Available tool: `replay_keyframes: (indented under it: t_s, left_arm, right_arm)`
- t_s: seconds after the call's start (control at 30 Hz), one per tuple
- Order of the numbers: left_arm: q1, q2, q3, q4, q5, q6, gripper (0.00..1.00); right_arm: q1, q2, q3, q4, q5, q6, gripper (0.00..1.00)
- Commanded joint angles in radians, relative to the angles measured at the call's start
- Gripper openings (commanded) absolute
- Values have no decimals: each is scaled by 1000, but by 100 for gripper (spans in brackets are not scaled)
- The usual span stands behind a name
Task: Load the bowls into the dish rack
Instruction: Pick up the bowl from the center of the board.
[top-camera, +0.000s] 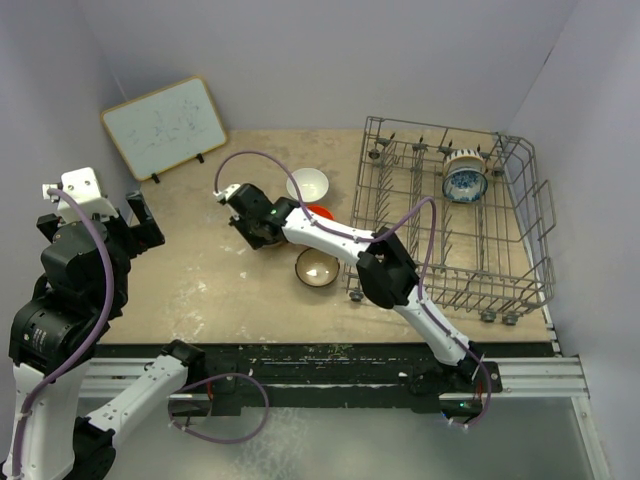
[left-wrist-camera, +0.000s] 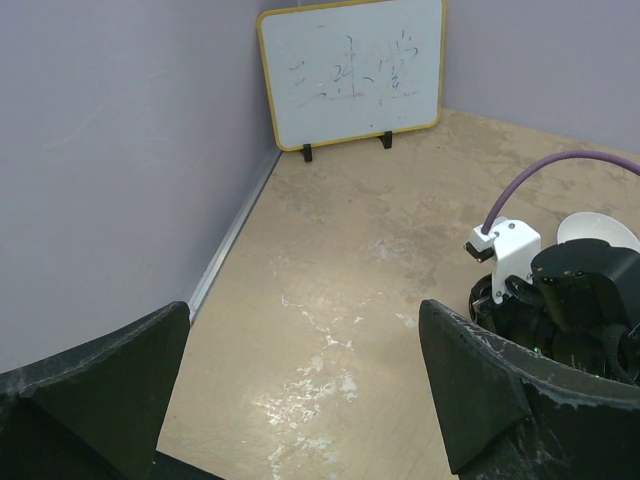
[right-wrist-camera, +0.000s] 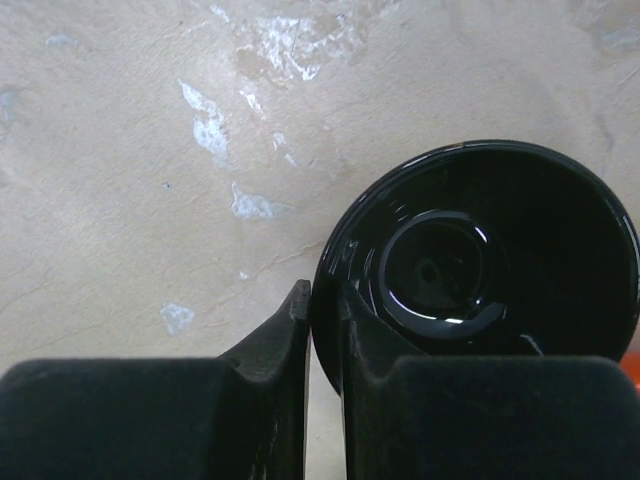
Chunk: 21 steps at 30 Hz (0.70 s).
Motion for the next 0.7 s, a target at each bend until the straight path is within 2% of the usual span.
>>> replay_keyframes:
  t_s: [0.0,0.13,0.27,0.33,0.57,0.67]
  left_arm:
    - [-2,0,-3,6,-17,-19,99]
    - [-2,0,-6,9,-16,-21,99]
    - [-2,1,-8,14,-14,-21,99]
    - [-2,3,-8,17,-13,-20,99]
    - [-1,-7,-6,20,-12,-20,99]
    - [-1,-14,-1,17,-12,-20,99]
  right_arm:
    - [3,-16,10,24,45,-6,12]
    - [3,-38,1,39,24,-12,4]
    - [3,-152,-82,141,-58,-1,0]
    - [3,-225,-131,206,-152,25,0]
    - [-21,-377,-178,359,-305,103,0]
    - [-55,-447,-246,488,-408,171,0]
